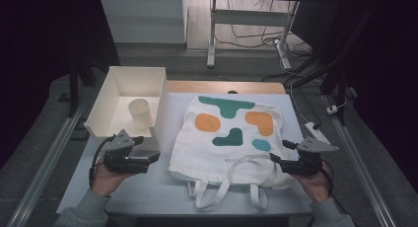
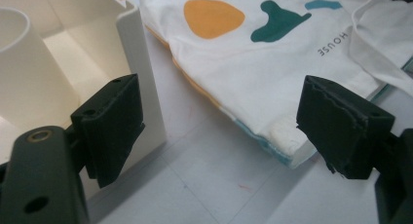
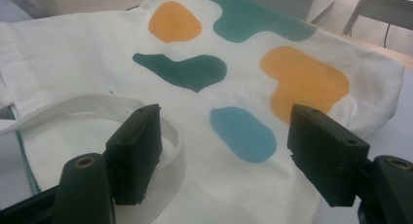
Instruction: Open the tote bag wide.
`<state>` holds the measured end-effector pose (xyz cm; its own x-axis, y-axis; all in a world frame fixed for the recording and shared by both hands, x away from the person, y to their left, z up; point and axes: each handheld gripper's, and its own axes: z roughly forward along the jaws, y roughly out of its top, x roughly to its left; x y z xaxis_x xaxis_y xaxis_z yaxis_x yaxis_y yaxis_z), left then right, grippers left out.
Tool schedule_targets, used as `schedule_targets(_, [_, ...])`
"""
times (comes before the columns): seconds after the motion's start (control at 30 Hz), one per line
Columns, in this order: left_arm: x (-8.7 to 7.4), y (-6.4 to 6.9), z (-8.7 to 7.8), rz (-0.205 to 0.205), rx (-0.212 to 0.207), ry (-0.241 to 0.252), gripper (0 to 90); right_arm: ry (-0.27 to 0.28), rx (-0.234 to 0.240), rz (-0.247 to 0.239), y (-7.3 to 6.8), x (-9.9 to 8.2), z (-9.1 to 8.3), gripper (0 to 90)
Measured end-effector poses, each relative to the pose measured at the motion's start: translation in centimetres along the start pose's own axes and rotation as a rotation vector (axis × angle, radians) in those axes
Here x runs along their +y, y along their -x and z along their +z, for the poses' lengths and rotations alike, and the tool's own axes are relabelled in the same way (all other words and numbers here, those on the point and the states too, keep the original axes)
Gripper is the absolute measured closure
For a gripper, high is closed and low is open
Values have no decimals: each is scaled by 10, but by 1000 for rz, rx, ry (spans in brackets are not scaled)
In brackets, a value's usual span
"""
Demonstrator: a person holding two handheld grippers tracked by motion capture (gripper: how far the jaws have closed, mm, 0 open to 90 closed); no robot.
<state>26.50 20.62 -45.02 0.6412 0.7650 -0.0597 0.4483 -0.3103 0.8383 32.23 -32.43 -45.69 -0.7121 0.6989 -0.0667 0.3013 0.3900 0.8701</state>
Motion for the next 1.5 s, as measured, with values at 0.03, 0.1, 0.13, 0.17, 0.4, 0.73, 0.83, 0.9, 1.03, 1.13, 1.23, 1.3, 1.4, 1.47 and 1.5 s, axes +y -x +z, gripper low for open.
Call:
schedule_targets(0.03, [0,2,0,3,-4,0,176,-1,1,-1,0,0,0,288])
schedule_targets(0.1, [1,6,0,12,-15,-2,176,-1,1,-1,0,0,0,288])
schedule_targets(0.13, [2,8,1,20,-20,-6,176,-1,1,-1,0,0,0,288])
schedule_targets(0.17, [3,10,2,26,-25,-8,176,2,2,0,-1,1,0,288])
schedule_targets(0.4, [7,19,9,59,-45,-21,176,5,5,-10,-3,3,0,289])
schedule_targets(0.73, [17,35,23,118,-94,-41,179,3,13,-18,-7,5,2,289])
schedule_targets(0.83, [22,42,29,142,-114,-48,180,4,16,-25,-9,6,2,289])
schedule_targets(0.9, [25,46,34,155,-131,-52,181,4,16,-26,-9,7,2,289])
schedule_targets(1.03, [31,54,44,179,-159,-66,184,10,17,-26,-10,8,3,289])
schedule_targets(1.13, [37,61,54,204,-186,-80,184,7,21,-30,-12,9,4,289])
schedule_targets(1.23, [44,68,65,226,-218,-95,184,4,24,-33,-13,9,5,289])
schedule_targets(1.3, [48,72,73,231,-245,-105,184,5,26,-37,-14,9,5,289])
schedule_targets(1.4, [53,79,85,254,-268,-127,184,7,28,-41,-16,11,5,289])
schedule_targets(1.47, [55,83,92,271,-283,-143,184,11,31,-48,-18,12,4,289])
schedule_targets(1.5, [55,85,96,276,-289,-152,184,13,32,-49,-19,13,4,289])
